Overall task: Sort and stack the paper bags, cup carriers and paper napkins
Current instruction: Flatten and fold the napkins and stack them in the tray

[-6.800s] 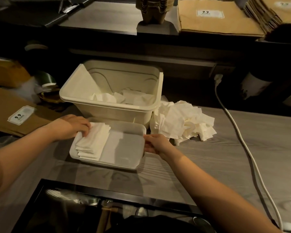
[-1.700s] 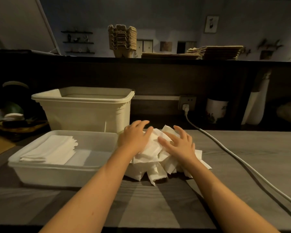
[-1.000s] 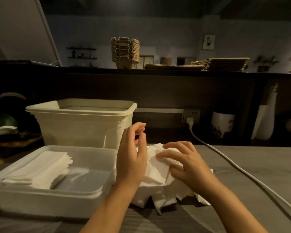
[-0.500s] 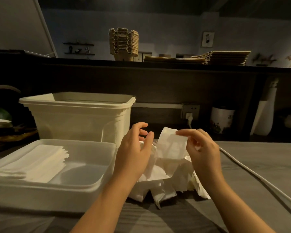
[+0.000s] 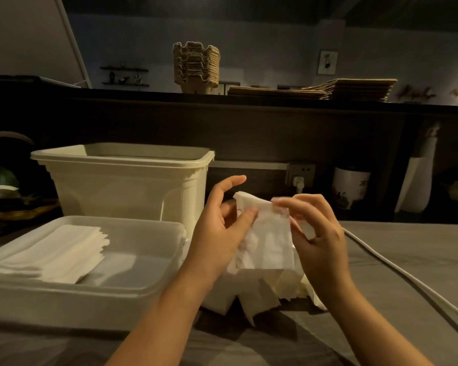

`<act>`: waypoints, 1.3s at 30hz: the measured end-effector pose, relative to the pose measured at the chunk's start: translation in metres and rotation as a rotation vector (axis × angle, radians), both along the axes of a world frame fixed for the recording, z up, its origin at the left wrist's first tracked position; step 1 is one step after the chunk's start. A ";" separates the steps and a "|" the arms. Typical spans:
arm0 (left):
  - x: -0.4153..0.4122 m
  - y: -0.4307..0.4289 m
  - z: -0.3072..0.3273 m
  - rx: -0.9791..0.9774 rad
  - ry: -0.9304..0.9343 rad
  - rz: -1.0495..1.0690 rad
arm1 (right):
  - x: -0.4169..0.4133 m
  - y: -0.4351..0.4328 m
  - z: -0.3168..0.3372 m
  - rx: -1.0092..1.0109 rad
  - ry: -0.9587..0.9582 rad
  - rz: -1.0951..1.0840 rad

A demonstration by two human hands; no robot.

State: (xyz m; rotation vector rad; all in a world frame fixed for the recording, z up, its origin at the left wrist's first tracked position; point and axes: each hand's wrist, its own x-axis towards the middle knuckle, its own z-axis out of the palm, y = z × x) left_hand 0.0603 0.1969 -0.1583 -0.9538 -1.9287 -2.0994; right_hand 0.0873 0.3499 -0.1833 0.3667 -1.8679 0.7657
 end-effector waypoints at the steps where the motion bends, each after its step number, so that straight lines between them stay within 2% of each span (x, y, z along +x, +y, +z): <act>1: -0.001 0.000 -0.001 0.009 0.019 0.017 | 0.001 0.000 0.001 -0.075 -0.047 0.007; 5: -0.001 -0.001 -0.002 0.054 0.071 -0.002 | 0.009 -0.005 0.007 -0.500 -0.292 0.169; 8: 0.002 0.000 -0.002 0.023 0.102 -0.050 | 0.009 -0.008 0.009 -0.545 -0.565 0.212; 10: 0.002 0.001 -0.003 -0.009 0.122 -0.088 | 0.010 -0.013 0.009 -0.541 -0.646 0.236; 14: 0.002 0.001 -0.006 -0.080 0.159 -0.125 | 0.015 -0.012 0.012 -0.507 -0.507 0.351; 17: 0.003 0.002 -0.006 -0.127 0.167 -0.131 | 0.015 -0.006 0.012 -0.556 -0.410 0.386; 24: -0.004 0.003 -0.008 -0.092 0.119 -0.035 | 0.014 -0.004 0.012 -0.591 -0.267 0.410; 26: -0.006 0.003 -0.008 -0.092 0.123 0.017 | 0.014 -0.002 0.012 -0.510 -0.221 0.414; 28: -0.006 0.002 -0.007 -0.083 0.119 0.048 | 0.013 -0.004 0.010 -0.343 -0.181 0.406; 31: -0.006 0.001 -0.006 -0.072 0.122 0.090 | 0.011 -0.005 0.007 -0.137 -0.134 0.241; 35: -0.006 0.002 -0.006 -0.077 0.154 0.118 | 0.012 -0.003 0.008 -0.018 -0.006 0.120; 39: -0.004 0.001 -0.003 -0.027 0.090 0.052 | 0.010 0.001 0.007 -0.046 0.010 0.111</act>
